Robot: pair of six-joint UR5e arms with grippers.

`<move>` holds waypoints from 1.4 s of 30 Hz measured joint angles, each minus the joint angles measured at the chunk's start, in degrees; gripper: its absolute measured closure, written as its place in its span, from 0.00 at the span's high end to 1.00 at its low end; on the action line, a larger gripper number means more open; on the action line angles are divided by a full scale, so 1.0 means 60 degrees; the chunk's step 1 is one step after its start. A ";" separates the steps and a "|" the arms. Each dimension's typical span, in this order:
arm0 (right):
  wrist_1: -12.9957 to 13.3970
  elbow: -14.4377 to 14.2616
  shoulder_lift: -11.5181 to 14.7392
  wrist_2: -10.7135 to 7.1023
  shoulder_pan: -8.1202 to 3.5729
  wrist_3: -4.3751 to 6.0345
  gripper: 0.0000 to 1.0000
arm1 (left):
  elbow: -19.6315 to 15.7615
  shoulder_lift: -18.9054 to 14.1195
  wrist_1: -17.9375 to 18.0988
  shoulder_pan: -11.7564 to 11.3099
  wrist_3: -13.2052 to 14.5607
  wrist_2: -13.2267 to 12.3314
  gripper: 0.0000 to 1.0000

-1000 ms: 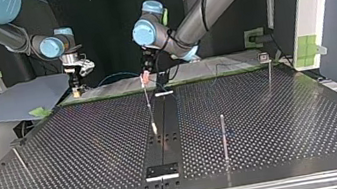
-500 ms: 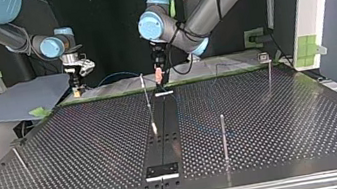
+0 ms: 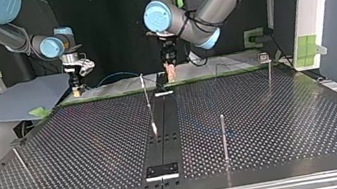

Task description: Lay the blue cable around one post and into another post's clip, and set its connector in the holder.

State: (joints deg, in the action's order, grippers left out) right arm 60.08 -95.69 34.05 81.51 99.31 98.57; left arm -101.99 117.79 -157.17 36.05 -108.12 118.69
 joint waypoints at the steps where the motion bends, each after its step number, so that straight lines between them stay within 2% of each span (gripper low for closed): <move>1: -0.0006 0.0000 -0.0003 -0.0001 -0.0005 -0.0002 0.00 | -0.0001 -0.0073 -0.0006 -0.0025 -0.0071 0.0062 1.00; 5: -0.0048 -0.0001 -0.0003 0.0006 -0.0027 0.0002 0.00 | -0.0002 -0.0426 -0.0143 -0.0178 -0.0426 0.0033 1.00; 12: -0.0004 0.0000 -0.0008 0.0021 -0.0030 0.0087 0.00 | -0.0227 -0.1148 -0.0374 -0.0747 -0.1148 -0.0597 1.00; 16: 0.0038 0.0002 -0.0009 0.0022 -0.0031 0.0212 0.00 | -0.0588 -0.1550 -0.0174 -0.1144 -0.1549 -0.0996 1.00; 21: 0.0008 0.0002 -0.0010 0.0025 -0.0034 0.0280 0.00 | -0.0896 -0.2040 0.0043 -0.1562 -0.2040 -0.1467 1.00; 25: -0.0028 0.0002 -0.0010 0.0018 -0.0057 0.0289 0.00 | -0.0947 -0.2332 0.0106 -0.1653 -0.2386 -0.1636 1.00; 31: -0.0129 0.0001 -0.0013 0.0035 -0.0102 0.0253 0.00 | -0.0954 -0.2427 0.0484 -0.1766 -0.2940 -0.2025 1.00; 36: -0.0099 0.0002 -0.0015 0.0037 -0.0115 0.0278 0.00 | -0.0956 -0.2431 0.0951 -0.1779 -0.3426 -0.1854 1.00; 42: -0.0092 0.0035 -0.0015 0.0028 -0.0142 0.0517 0.00 | -0.0957 -0.2430 0.1450 -0.1725 -0.3924 -0.1395 1.00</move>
State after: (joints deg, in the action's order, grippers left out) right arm 59.52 -95.48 33.96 81.67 98.46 101.67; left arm -107.73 103.21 -148.48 25.70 -131.66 110.32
